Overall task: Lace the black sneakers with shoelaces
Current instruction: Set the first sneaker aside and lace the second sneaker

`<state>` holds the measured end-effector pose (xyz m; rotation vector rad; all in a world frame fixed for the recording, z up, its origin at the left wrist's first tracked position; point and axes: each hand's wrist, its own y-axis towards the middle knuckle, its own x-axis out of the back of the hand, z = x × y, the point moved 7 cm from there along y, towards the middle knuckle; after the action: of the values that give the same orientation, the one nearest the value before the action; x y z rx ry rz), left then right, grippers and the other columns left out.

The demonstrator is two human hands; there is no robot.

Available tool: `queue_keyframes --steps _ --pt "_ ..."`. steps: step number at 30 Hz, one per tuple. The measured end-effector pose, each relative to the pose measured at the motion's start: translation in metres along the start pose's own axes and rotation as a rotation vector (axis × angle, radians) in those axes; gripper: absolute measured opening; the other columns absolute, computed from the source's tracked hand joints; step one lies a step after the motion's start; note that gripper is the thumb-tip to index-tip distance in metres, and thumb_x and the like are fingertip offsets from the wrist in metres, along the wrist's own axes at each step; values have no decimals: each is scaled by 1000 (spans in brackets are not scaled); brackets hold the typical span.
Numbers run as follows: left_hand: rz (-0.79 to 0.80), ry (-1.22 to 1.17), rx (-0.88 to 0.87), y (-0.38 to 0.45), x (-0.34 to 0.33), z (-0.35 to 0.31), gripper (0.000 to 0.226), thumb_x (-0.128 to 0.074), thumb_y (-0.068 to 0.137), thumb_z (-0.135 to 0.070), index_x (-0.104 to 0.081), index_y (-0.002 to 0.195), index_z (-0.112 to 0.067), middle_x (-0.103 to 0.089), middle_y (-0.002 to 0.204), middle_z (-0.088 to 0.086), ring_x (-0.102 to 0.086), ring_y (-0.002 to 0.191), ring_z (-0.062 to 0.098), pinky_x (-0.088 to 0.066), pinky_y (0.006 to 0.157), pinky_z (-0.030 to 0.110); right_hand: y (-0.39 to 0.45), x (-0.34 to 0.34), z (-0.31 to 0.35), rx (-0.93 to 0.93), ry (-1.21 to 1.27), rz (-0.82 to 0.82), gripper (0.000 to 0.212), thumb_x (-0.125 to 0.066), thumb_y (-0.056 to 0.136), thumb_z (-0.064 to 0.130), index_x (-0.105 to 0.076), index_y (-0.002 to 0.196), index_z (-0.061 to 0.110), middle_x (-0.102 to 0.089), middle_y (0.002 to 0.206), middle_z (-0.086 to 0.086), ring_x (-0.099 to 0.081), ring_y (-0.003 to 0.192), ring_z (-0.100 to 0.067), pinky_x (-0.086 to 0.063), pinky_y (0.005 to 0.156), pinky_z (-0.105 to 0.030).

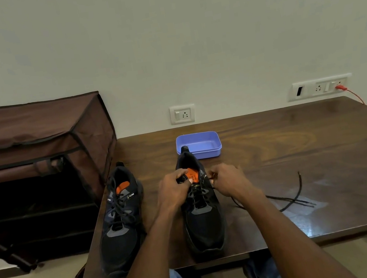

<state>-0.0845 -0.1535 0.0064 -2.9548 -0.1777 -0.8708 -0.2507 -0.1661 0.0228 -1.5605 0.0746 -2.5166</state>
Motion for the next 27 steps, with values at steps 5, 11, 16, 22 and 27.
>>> queue_keyframes --steps 5,11,16,22,27 --pt "-23 -24 -19 -7 8 -3 45 -67 93 -22 -58 138 -18 -64 130 -1 -58 121 16 -42 93 24 -4 -7 -3 -47 -28 155 53 -66 90 19 -42 136 15 -62 123 -8 -58 113 -25 -45 102 -45" --pt "-200 -256 168 -8 32 15 11 -59 95 -12 -65 86 -15 -67 77 -3 -61 68 8 -49 61 21 -30 6 12 37 643 422 26 -52 99 3 -54 125 1 -74 84 -11 -66 69 -17 -51 73 -30" --pt "504 -771 367 -28 -1 8 28 -55 92 3 -64 119 1 -72 111 20 -72 97 27 -60 79 33 -41 22 41 269 956 382 25 -56 96 -2 -64 119 -2 -74 108 -17 -69 90 -21 -53 75 -25" --pt "742 -1000 212 -41 3 -15 45 -59 88 -3 -55 132 5 -71 103 18 -69 102 31 -49 103 44 -17 37 7 13 598 -213 8 -70 90 14 -77 91 13 -73 82 1 -64 75 -11 -49 68 -26" --pt "339 -975 361 -21 24 16 22 -52 97 -7 -62 117 -4 -61 67 -1 -57 53 7 -57 58 24 -13 59 -49 -313 117 -334 22 -55 92 11 -74 94 1 -72 99 -15 -65 99 -35 -50 78 -32"
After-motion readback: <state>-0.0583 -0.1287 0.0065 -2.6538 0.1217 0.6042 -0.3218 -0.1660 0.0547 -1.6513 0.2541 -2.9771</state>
